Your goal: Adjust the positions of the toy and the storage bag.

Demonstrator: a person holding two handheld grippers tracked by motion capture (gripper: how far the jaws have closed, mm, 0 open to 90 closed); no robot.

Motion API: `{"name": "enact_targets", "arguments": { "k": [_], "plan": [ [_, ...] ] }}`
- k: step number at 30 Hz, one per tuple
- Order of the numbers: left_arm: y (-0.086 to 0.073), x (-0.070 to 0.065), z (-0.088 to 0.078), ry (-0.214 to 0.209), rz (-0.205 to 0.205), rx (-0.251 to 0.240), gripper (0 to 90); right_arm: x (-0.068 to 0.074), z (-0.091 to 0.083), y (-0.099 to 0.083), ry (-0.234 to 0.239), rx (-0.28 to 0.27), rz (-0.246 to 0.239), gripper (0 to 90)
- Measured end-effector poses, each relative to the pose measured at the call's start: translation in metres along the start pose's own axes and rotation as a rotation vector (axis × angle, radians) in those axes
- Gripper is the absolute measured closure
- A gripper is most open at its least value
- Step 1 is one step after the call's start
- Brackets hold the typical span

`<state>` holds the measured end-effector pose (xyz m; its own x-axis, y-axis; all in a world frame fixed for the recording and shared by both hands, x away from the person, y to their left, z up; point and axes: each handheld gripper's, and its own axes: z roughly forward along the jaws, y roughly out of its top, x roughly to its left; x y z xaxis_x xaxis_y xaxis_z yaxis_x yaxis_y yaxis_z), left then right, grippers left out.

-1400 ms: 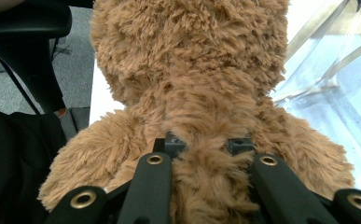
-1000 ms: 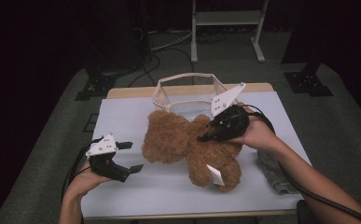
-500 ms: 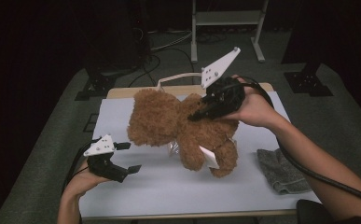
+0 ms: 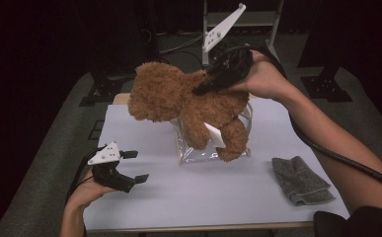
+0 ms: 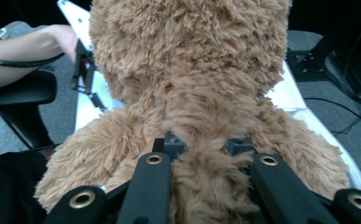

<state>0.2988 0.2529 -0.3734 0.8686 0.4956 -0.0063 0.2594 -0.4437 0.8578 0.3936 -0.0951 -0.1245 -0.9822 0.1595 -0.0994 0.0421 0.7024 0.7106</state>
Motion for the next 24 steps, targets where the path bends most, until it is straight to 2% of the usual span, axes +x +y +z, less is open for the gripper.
{"name": "enact_targets", "arguments": {
  "k": [7,13,24],
  "plan": [
    [-0.002,0.001,0.001,-0.004,-0.009,0.003,9.4,-0.018,-0.006,0.019,-0.033,0.010,0.004,75.4],
    [-0.003,0.002,0.001,-0.007,-0.008,0.003,9.3,-0.031,-0.004,0.029,-0.037,0.012,0.011,75.2],
    [-0.005,0.003,0.005,-0.021,-0.011,0.017,9.4,-0.060,0.009,0.035,-0.028,0.005,0.047,75.2]
  ]
}}
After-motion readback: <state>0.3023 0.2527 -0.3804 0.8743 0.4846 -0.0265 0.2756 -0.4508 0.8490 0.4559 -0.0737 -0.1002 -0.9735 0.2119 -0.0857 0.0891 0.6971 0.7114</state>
